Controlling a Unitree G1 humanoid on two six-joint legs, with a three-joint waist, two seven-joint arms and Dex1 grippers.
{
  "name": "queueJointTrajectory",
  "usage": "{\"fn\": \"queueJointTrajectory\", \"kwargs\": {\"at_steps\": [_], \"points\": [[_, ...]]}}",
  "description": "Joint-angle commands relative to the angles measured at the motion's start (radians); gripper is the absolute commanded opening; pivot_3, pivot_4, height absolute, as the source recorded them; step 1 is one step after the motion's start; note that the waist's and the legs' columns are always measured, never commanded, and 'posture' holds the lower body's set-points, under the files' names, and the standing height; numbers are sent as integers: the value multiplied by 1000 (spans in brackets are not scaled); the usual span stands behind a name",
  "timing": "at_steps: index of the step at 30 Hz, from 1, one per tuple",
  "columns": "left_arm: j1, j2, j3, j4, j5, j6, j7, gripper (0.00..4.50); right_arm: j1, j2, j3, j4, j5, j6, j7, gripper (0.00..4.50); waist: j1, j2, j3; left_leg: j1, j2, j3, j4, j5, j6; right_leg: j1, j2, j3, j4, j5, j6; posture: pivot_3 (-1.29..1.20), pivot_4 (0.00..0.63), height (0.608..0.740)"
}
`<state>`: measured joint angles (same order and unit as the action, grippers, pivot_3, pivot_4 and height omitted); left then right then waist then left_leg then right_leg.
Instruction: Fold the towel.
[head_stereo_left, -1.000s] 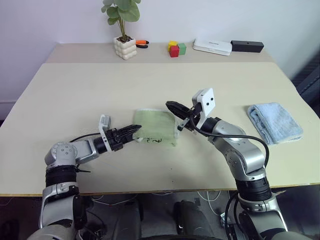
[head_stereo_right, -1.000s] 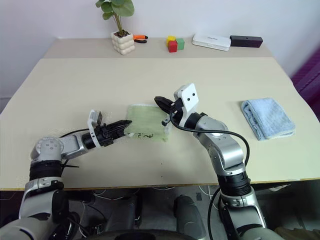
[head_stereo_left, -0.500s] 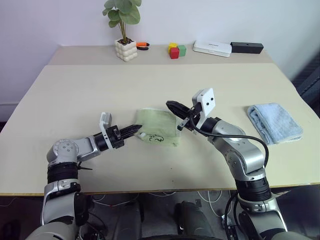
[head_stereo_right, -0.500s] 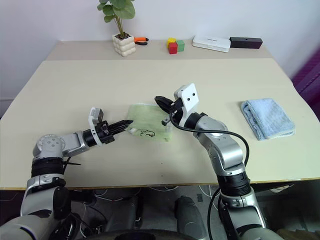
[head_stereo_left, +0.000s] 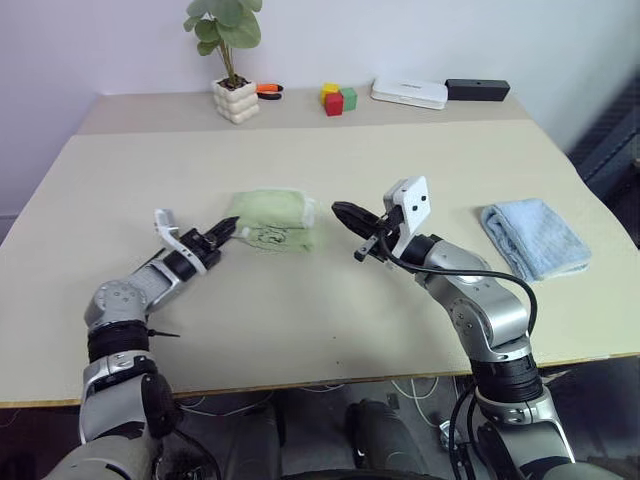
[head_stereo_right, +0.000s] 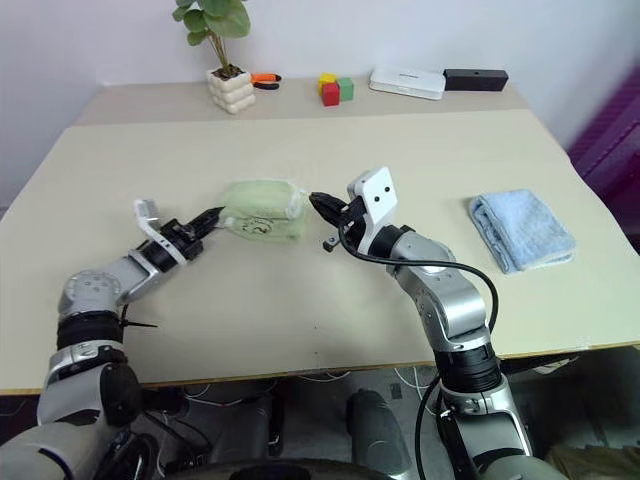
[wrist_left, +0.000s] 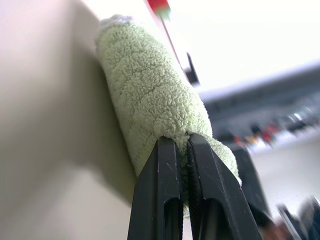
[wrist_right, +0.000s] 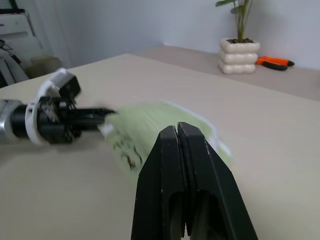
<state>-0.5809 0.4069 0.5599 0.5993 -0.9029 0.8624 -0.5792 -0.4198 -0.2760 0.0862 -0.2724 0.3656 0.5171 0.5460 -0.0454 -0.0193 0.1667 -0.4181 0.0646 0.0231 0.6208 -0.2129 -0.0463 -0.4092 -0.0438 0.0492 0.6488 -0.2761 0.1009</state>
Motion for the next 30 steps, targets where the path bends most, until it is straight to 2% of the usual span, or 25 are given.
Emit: {"fn": "queueJointTrajectory", "kwargs": {"at_steps": [1,9,13,14,17,22,30], "points": [[15,30,107,-20,-4,-130,53,16,-16,1,-1,-20,2,-20,4,0,0,-1,0,-1,0,0,0,0,0,-1,0,0,0,0,0,0,150,740],[50,57,288,-38,-9,-406,189,16,-22,5,5,-4,6,-24,16,0,10,-3,2,-8,-1,1,-1,0,0,-7,-1,0,-1,0,1,0,150,740],[71,-21,353,-128,-31,-540,279,16,-32,8,9,9,2,-29,21,0,16,-3,2,-8,-1,1,0,0,0,-6,-2,0,-1,0,1,0,150,740],[93,-69,361,-188,-45,-555,322,16,-33,8,10,11,1,-30,22,0,20,-4,2,-8,-1,2,0,0,0,-6,-2,0,-1,0,1,0,150,740],[152,-176,355,-332,-39,-630,387,16,-34,5,10,13,1,-32,26,0,30,-4,1,-8,-1,2,1,0,-1,-5,-2,0,-1,1,1,0,150,740],[237,-326,325,-451,-34,-684,523,16,-37,3,10,19,-3,-36,28,0,32,-4,1,-8,-1,2,2,0,-1,-5,-1,0,-1,1,1,0,150,740],[269,-381,230,-504,-99,-595,600,16,-43,9,14,30,-8,-47,29,0,37,-4,1,-7,-1,1,4,0,-1,-3,-1,0,-2,0,1,0,150,740]]}}
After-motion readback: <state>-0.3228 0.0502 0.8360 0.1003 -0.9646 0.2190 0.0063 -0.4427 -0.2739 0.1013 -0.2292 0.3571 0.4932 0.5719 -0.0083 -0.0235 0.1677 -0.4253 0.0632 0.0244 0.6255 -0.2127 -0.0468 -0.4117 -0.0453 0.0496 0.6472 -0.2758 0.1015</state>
